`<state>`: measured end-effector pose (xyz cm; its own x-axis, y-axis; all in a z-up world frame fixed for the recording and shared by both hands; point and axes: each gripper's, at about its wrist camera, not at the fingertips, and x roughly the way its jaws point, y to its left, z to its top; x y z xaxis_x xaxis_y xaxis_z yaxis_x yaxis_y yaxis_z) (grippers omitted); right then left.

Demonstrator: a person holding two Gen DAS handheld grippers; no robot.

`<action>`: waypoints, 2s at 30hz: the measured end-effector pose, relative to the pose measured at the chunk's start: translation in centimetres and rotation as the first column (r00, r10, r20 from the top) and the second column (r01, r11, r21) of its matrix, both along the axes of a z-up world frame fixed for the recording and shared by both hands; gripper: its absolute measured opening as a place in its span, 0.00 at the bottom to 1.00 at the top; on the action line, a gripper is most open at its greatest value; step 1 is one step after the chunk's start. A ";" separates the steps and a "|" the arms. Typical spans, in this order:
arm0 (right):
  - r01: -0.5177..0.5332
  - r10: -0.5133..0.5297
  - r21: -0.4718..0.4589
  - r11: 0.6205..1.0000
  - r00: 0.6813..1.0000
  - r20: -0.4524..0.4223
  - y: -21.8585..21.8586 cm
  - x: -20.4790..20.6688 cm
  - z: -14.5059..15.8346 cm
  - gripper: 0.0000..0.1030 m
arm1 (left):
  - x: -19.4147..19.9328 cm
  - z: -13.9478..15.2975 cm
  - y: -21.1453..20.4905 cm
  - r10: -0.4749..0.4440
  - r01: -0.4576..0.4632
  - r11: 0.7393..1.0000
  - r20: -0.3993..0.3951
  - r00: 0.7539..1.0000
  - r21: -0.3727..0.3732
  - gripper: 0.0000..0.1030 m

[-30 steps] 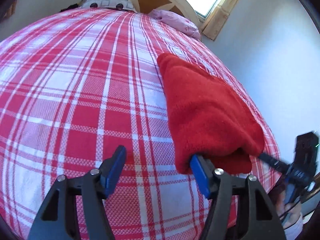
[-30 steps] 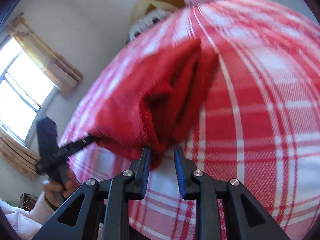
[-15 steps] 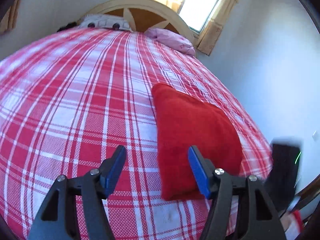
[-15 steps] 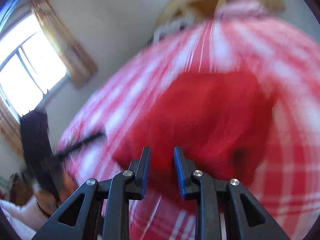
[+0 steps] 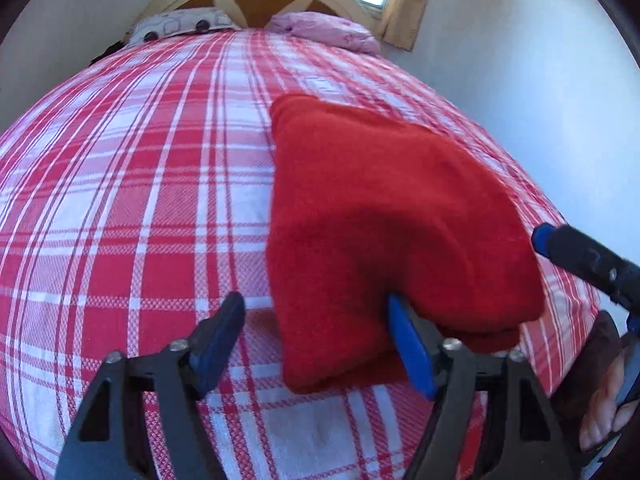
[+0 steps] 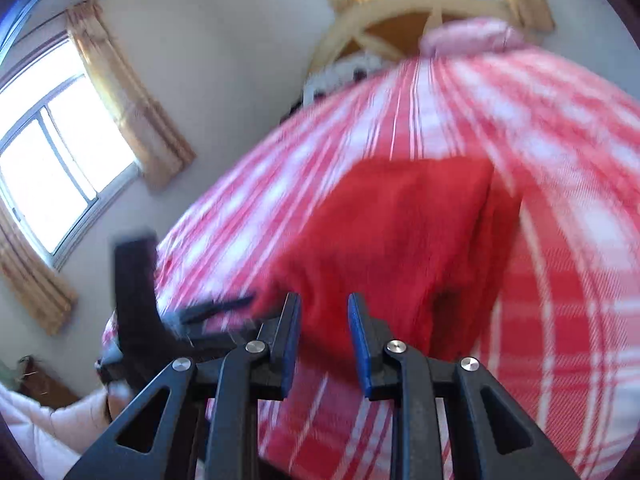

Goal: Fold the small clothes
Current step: 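Open both tools and press the folded sweater flat, then grasp the folded sweater end with the right tool while the left tool grasps it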

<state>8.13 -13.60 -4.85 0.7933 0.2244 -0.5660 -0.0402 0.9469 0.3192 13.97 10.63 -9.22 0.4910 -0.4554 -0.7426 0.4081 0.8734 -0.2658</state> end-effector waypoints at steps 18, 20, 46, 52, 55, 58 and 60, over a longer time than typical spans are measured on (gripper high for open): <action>-0.048 0.019 -0.146 0.988 0.981 -0.193 -0.5 -0.2 -3.2 0.38 | 0.1 1.9 4.3 -0.108 0.108 0.994 0.003 0.994 0.012 0.86; -0.018 0.005 -0.096 0.995 0.992 -0.129 -1.1 -0.6 -1.9 0.39 | 1.2 2.9 4.7 -0.068 0.068 0.996 -0.006 0.998 -0.049 0.90; 0.352 -0.328 0.186 0.917 0.933 -0.149 -8.2 6.7 -6.5 0.81 | 10.9 -0.3 -5.8 -0.059 0.054 0.998 -0.183 0.981 -0.033 1.00; 0.374 -0.355 0.143 0.916 0.924 -0.142 -7.8 7.5 -6.6 0.82 | 11.0 -0.2 -6.5 -0.052 0.052 0.999 -0.153 0.987 -0.003 1.00; 0.378 -0.371 0.032 0.925 0.920 -0.129 -6.4 7.7 -6.4 0.73 | 10.7 -0.2 -6.6 -0.049 0.050 0.999 -0.126 0.991 0.004 1.00; 0.370 -0.365 0.025 0.929 0.923 -0.120 -6.1 7.6 -6.4 0.63 | 10.0 0.2 -7.2 -0.093 0.092 0.995 -0.083 0.992 -0.025 0.78; 0.372 -0.367 0.022 0.928 0.923 -0.117 -6.1 7.6 -6.4 0.61 | 9.6 0.4 -7.6 -0.088 0.088 0.996 -0.050 0.995 -0.008 0.74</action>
